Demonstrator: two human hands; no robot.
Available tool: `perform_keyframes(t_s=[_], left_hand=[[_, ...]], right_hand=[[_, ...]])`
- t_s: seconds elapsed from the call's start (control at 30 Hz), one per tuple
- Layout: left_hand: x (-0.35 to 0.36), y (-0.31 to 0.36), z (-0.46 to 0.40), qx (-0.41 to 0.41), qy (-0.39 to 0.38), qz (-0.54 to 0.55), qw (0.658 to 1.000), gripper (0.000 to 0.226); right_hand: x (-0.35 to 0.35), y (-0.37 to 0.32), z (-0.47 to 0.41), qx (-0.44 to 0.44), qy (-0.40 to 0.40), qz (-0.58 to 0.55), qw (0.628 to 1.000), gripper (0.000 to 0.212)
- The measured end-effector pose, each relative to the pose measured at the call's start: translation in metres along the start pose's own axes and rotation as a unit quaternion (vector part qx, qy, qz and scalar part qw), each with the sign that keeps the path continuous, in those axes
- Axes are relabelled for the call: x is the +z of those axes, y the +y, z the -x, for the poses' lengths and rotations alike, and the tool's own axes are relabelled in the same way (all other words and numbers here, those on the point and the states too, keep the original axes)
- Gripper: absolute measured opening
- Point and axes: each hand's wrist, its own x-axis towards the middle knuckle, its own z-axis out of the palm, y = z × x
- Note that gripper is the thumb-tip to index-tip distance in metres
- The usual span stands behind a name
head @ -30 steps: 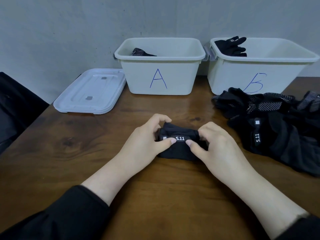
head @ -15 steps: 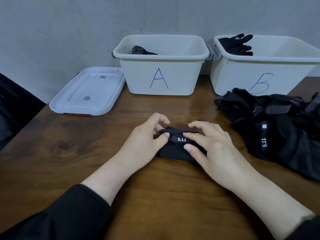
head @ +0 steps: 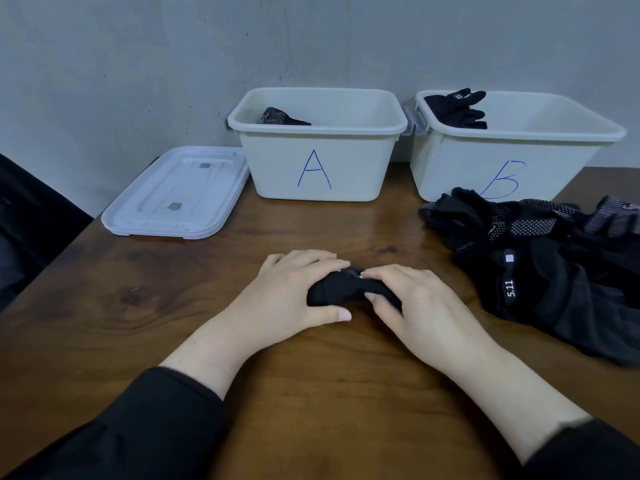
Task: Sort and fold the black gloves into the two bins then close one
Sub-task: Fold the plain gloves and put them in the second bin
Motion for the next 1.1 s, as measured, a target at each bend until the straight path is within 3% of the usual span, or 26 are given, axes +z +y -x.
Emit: perform_keyframes(t_s=[0.1,0.17,0.23,0.33,0.43,0.47,0.57,0.7,0.8,0.87,0.97,1.1], left_hand=[[-0.001,0.010,0.002,-0.038,0.146,0.071,0.986,0.057],[-0.004,0.022,0.006,-0.059,0.289,0.084,0.952,0.032],[-0.004,0.046,0.012,-0.093,0.349,0.162,0.918,0.018],[0.001,0.088,0.011,-0.162,0.225,0.392,0.877,0.026],[0.000,0.112,-0.002,-0.191,0.123,0.630,0.743,0.028],[-0.002,0.114,-0.007,-0.193,0.123,0.666,0.709,0.028],[-0.008,0.113,-0.022,-0.200,0.125,0.702,0.672,0.027],[-0.013,0.119,-0.035,-0.196,0.081,0.713,0.668,0.028],[-0.015,0.130,-0.046,-0.166,0.067,0.718,0.673,0.028],[-0.013,0.136,-0.054,-0.155,0.068,0.704,0.690,0.029],[-0.012,0.142,-0.065,-0.142,0.070,0.659,0.736,0.028],[-0.011,0.148,-0.086,-0.101,0.130,0.538,0.827,0.017]], right_hand=[[-0.004,-0.004,0.003,0.073,0.047,-0.044,0.995,0.018],[-0.009,-0.005,0.005,0.127,0.087,-0.073,0.985,0.018],[-0.014,-0.006,0.006,0.138,0.142,-0.078,0.977,0.022],[-0.018,-0.009,0.006,0.074,0.183,-0.076,0.977,0.032],[-0.017,-0.013,0.009,0.020,0.135,-0.049,0.989,0.047],[-0.019,-0.015,0.012,0.014,0.117,-0.046,0.992,0.053],[-0.035,-0.018,0.019,0.012,0.111,-0.065,0.992,0.059],[-0.073,-0.016,0.016,0.104,0.183,-0.171,0.963,0.049],[-0.099,-0.007,0.005,0.213,0.134,-0.293,0.922,0.057],[-0.112,0.001,0.001,0.227,0.080,-0.402,0.884,0.040],[-0.122,0.013,0.000,0.232,0.048,-0.495,0.836,0.025],[-0.129,0.034,-0.004,0.271,0.080,-0.494,0.822,0.022]])
